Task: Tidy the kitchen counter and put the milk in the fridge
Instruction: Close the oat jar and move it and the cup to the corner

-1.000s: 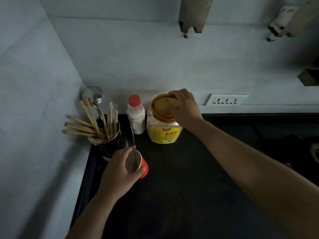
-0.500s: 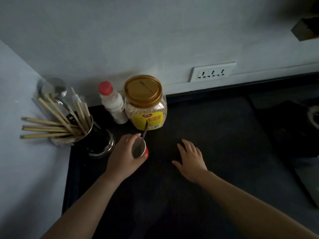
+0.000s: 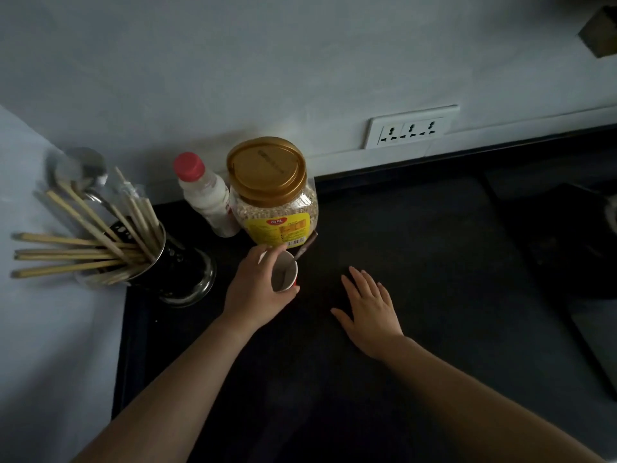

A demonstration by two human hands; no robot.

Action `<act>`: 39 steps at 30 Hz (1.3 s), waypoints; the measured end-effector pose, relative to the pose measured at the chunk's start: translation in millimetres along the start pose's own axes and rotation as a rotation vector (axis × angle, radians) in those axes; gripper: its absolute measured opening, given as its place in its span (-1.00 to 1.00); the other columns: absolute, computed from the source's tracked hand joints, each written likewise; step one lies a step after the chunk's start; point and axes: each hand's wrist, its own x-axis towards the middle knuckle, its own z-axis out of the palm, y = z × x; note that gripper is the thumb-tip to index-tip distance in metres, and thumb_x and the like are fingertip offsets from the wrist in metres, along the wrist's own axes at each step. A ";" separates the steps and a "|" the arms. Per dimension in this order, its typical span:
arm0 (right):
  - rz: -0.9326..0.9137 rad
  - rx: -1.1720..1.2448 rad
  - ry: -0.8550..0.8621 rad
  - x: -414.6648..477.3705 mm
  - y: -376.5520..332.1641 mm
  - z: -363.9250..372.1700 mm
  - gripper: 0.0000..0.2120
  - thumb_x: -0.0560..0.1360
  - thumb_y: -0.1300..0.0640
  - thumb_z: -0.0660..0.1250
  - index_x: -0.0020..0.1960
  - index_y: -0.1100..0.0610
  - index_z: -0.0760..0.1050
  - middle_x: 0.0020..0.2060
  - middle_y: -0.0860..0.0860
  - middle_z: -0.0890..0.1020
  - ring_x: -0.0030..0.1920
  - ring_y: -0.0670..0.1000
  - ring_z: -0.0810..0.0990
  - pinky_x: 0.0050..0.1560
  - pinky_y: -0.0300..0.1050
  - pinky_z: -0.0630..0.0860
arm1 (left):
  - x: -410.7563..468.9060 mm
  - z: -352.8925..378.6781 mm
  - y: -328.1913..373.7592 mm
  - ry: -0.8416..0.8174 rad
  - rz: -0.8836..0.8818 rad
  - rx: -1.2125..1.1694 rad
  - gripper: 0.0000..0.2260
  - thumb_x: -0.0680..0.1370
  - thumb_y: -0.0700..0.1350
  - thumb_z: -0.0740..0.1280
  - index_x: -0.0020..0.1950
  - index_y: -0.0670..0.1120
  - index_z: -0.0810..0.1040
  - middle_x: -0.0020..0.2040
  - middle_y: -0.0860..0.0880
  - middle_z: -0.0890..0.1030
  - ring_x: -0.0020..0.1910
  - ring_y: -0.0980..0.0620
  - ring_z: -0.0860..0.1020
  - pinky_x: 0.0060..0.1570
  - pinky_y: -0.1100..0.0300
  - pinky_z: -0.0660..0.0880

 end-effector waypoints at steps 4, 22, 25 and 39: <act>0.036 0.319 0.113 10.0 -21.0 -33.0 -0.45 0.52 -0.11 0.23 0.44 0.03 0.19 0.41 -0.02 0.32 0.40 -0.03 0.28 0.33 -0.09 0.29 | -7.2 -6.4 -7.3 0.005 0.055 -0.057 -0.25 0.27 0.09 0.51 0.38 0.10 0.25 0.30 0.01 0.37 0.27 0.04 0.39 0.16 0.09 0.45; -0.202 0.507 0.333 37.9 -74.7 -85.9 -0.89 0.47 0.12 0.37 -0.01 0.08 0.58 -0.21 -0.10 0.60 -0.23 -0.21 0.53 -0.21 -0.41 0.43 | -9.9 -22.6 -10.5 0.138 0.006 -0.175 -0.46 0.33 -0.02 0.50 0.25 0.02 0.41 0.15 0.09 0.43 0.08 0.23 0.38 -0.05 0.48 0.29; -0.248 0.517 0.413 40.1 -83.4 -96.4 -0.88 0.47 0.14 0.37 0.00 0.11 0.60 -0.17 -0.05 0.65 -0.21 -0.20 0.53 -0.22 -0.47 0.42 | -6.2 -24.8 -13.3 0.172 -0.012 -0.171 -0.43 0.34 0.02 0.49 0.29 0.00 0.38 0.20 0.05 0.45 0.12 0.24 0.36 0.03 0.45 0.32; -0.473 0.650 0.644 26.5 -155.5 -150.5 -0.90 0.46 0.06 0.38 -0.08 0.08 0.59 -0.24 -0.05 0.67 -0.22 -0.13 0.64 -0.18 -0.22 0.58 | -103.5 -18.9 -79.6 0.077 -0.306 0.020 -0.37 0.44 0.23 0.28 0.44 0.02 0.23 0.46 0.00 0.27 0.44 0.05 0.22 0.36 0.13 0.27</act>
